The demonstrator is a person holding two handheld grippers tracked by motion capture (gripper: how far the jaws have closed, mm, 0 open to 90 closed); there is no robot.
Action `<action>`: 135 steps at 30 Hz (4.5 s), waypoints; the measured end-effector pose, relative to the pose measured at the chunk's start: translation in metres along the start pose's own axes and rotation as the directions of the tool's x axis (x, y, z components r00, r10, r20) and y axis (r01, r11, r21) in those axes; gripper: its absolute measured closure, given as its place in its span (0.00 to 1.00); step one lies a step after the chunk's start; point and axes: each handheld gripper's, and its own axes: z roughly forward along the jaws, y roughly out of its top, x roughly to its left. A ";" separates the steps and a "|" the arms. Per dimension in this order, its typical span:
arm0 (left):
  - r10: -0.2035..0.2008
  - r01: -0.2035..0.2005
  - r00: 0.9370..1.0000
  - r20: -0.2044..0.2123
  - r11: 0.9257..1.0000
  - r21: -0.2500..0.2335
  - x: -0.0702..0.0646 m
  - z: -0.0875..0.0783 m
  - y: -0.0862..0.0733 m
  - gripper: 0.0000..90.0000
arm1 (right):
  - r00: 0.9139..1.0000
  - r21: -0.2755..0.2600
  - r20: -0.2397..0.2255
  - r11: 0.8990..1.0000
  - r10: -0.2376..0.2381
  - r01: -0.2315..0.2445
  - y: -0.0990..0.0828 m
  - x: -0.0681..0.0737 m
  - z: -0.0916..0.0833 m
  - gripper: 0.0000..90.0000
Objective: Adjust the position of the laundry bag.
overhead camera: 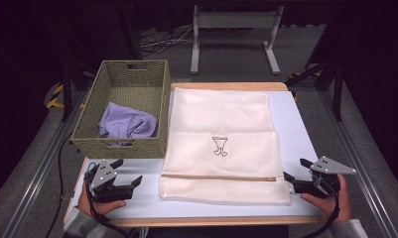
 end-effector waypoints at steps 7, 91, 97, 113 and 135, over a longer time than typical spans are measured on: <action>0.009 -0.009 1.000 0.024 1.000 0.029 -0.002 0.004 -0.001 0.16 | 1.000 0.052 -0.028 0.999 0.005 -0.003 -0.002 0.003 0.007 0.37; 0.388 -0.426 0.780 0.491 0.904 -0.038 -0.163 0.134 0.119 1.00 | 0.980 -0.049 -0.197 0.999 0.009 -0.019 0.023 0.027 0.001 0.92; 0.412 -0.457 0.750 0.518 0.888 -0.044 -0.192 0.156 0.132 1.00 | 0.980 -0.053 -0.197 0.998 0.009 -0.020 0.025 0.029 0.000 0.92; 0.375 -0.455 0.757 0.535 0.890 0.020 -0.222 0.195 0.147 1.00 | 0.974 -0.084 -0.227 0.996 -0.014 -0.005 0.029 0.036 -0.005 0.93; 0.334 -0.417 0.760 0.558 0.909 0.024 -0.232 0.210 0.159 0.96 | 0.971 -0.082 -0.238 0.996 -0.036 0.017 0.029 0.043 -0.002 0.93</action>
